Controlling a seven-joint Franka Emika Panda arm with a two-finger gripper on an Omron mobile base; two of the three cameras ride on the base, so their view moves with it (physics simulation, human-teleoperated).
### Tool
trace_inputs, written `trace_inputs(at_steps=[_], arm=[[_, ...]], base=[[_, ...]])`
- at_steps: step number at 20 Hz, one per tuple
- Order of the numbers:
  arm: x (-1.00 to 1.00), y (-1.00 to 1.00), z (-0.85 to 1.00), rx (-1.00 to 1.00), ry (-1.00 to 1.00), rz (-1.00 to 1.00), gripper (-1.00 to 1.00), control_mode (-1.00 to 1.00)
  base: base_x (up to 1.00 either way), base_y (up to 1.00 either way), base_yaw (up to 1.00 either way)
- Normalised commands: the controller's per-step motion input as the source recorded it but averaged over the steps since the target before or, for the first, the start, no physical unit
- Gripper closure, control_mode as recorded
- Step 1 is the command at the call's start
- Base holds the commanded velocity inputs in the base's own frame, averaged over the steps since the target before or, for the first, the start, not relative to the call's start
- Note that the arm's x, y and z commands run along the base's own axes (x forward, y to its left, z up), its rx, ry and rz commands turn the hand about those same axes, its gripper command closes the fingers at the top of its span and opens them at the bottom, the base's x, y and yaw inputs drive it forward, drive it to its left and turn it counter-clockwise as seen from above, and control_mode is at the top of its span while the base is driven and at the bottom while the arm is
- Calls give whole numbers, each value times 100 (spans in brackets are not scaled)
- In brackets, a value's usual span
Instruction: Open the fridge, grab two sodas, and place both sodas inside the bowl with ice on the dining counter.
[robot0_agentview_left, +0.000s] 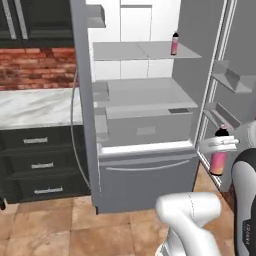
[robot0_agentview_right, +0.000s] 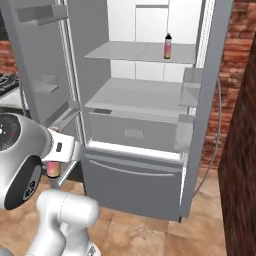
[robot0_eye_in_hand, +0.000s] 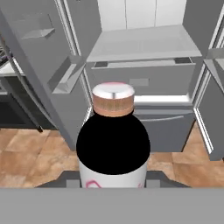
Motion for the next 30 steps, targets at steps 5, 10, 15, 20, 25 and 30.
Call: trace_inputs(at_steps=[5, 10, 15, 20, 25, 30], arm=[[0, 0, 0, 0, 0, 0, 100, 100], [0, 0, 0, 0, 0, 0, 100, 100], [0, 0, 0, 0, 0, 0, 100, 100], [0, 0, 0, 0, 0, 0, 100, 100], [0, 0, 0, 0, 0, 0, 100, 100], [0, 0, 0, 0, 0, 0, 100, 100]], base=[[-82, 57, 24], [-62, 64, 30], [-52, 73, 32], [-40, 78, 34], [-35, 87, 34], [-30, 86, 33]])
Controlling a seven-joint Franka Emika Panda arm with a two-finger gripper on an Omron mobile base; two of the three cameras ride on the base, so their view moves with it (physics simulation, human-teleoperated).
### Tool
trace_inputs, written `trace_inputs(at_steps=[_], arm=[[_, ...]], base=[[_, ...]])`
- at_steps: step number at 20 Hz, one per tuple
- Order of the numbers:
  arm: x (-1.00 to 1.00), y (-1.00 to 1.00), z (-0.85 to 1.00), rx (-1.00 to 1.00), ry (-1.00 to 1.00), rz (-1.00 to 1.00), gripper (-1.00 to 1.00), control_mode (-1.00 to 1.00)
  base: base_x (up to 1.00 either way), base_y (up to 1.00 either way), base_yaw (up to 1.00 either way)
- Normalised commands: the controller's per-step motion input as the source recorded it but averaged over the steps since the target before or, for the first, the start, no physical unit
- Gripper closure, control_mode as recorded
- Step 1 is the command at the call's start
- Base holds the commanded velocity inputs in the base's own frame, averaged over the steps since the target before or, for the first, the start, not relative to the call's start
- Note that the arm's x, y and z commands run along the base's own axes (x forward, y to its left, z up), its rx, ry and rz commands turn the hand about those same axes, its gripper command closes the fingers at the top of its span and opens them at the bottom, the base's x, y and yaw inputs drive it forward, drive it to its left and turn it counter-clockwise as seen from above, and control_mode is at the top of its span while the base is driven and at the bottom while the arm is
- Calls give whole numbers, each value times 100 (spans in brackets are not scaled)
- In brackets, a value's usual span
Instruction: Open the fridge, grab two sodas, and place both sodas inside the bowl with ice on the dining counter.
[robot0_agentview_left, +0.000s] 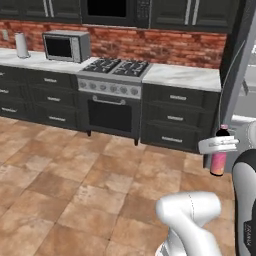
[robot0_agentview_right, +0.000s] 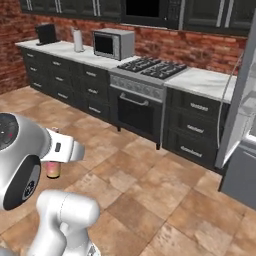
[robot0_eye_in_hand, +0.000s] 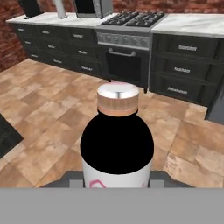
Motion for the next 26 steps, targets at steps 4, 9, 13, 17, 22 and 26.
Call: trace_inputs(at_steps=[4, 9, 13, 17, 22, 26], arm=[[0, 0, 0, 0, 0, 0, 100, 100], [0, 0, 0, 0, 0, 0, 100, 100], [0, 0, 0, 0, 0, 0, 100, 100], [0, 0, 0, 0, 0, 0, 100, 100], [0, 0, 0, 0, 0, 0, 100, 100], [0, 0, 0, 0, 0, 0, 100, 100]], base=[[-7, 80, 32], [34, 30, 27], [83, 8, 28], [72, 28, 33], [22, 54, 42], [12, 54, 45]])
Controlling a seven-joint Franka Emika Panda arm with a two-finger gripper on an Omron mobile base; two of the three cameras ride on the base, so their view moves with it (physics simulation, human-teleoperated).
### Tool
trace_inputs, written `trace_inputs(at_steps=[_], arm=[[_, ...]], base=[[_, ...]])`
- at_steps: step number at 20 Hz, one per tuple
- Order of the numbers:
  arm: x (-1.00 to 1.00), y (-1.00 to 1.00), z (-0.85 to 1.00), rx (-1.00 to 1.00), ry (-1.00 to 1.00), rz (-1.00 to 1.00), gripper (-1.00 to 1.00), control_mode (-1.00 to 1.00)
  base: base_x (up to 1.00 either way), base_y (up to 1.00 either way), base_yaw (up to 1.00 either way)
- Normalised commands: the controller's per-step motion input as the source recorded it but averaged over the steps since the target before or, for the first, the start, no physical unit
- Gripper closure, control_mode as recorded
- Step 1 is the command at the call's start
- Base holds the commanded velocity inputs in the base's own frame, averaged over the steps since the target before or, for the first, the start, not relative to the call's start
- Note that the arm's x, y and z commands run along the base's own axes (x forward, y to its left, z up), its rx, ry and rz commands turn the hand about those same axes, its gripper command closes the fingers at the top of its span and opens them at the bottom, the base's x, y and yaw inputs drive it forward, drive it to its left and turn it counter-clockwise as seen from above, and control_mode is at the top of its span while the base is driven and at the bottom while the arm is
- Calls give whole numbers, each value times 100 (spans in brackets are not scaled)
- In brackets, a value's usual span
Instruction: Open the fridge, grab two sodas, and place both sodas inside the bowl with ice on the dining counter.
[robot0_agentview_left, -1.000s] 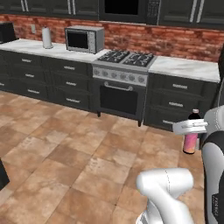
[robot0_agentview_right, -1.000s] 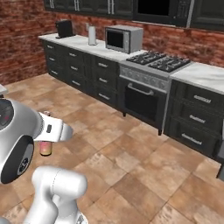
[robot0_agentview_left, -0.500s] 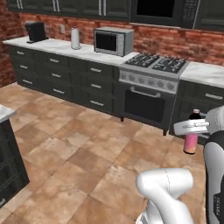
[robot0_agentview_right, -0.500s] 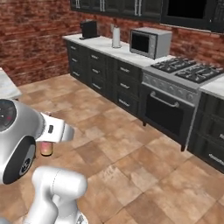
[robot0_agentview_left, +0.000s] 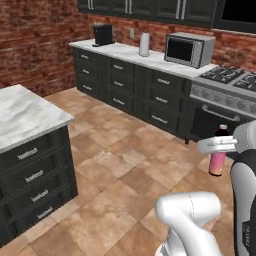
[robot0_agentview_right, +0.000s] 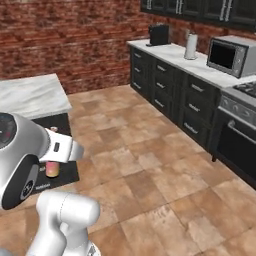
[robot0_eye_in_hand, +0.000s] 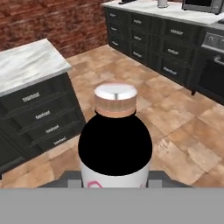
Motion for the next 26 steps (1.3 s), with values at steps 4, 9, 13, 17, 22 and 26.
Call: trace_inputs(at_steps=[4, 9, 13, 17, 22, 26], arm=[[0, 0, 0, 0, 0, 0, 100, 100], [0, 0, 0, 0, 0, 0, 100, 100], [0, 0, 0, 0, 0, 0, 100, 100], [0, 0, 0, 0, 0, 0, 100, 100], [0, 0, 0, 0, 0, 0, 100, 100], [0, 0, 0, 0, 0, 0, 100, 100]], base=[[31, 35, 42], [48, 26, 37], [50, 24, 25], [51, 23, 14], [64, 5, 13], [90, -41, 24]])
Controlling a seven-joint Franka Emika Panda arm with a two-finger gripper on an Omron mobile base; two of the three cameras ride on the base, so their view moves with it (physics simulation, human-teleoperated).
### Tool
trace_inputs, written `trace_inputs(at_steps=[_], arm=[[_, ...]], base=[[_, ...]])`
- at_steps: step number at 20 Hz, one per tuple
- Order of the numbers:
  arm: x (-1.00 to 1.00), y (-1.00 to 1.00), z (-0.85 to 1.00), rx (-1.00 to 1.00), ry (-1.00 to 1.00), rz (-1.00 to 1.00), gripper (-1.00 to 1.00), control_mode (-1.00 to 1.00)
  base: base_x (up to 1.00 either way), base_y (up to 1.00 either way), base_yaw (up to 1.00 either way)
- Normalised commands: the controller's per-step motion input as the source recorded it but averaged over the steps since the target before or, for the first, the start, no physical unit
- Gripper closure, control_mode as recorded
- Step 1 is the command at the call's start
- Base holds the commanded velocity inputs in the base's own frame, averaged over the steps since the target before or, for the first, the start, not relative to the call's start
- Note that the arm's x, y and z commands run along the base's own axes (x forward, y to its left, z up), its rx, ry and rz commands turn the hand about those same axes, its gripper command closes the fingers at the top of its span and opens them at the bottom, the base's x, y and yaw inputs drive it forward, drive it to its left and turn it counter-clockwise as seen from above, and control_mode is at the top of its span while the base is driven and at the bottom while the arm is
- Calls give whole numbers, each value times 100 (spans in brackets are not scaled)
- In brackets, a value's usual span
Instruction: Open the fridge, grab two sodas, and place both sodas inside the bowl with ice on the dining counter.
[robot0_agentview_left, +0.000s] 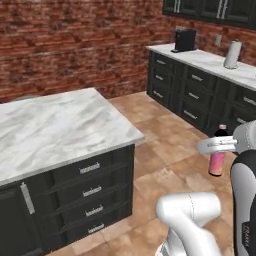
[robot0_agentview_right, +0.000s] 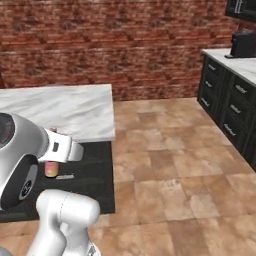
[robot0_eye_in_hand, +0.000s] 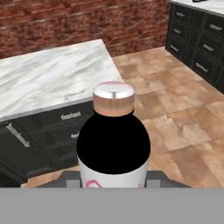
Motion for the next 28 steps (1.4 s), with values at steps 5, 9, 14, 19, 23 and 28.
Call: trace_inputs(at_steps=[5, 9, 14, 19, 23, 28], arm=[[0, 0, 0, 0, 0, 0, 100, 100], [0, 0, 0, 0, 0, 0, 100, 100], [0, 0, 0, 0, 0, 0, 100, 100], [0, 0, 0, 0, 0, 0, 100, 100], [0, 0, 0, 0, 0, 0, 100, 100], [0, 0, 0, 0, 0, 0, 100, 100]], base=[[88, -69, 26], [82, -74, 25], [87, -70, 24], [97, -61, 24], [100, -60, 26], [100, -54, 27]])
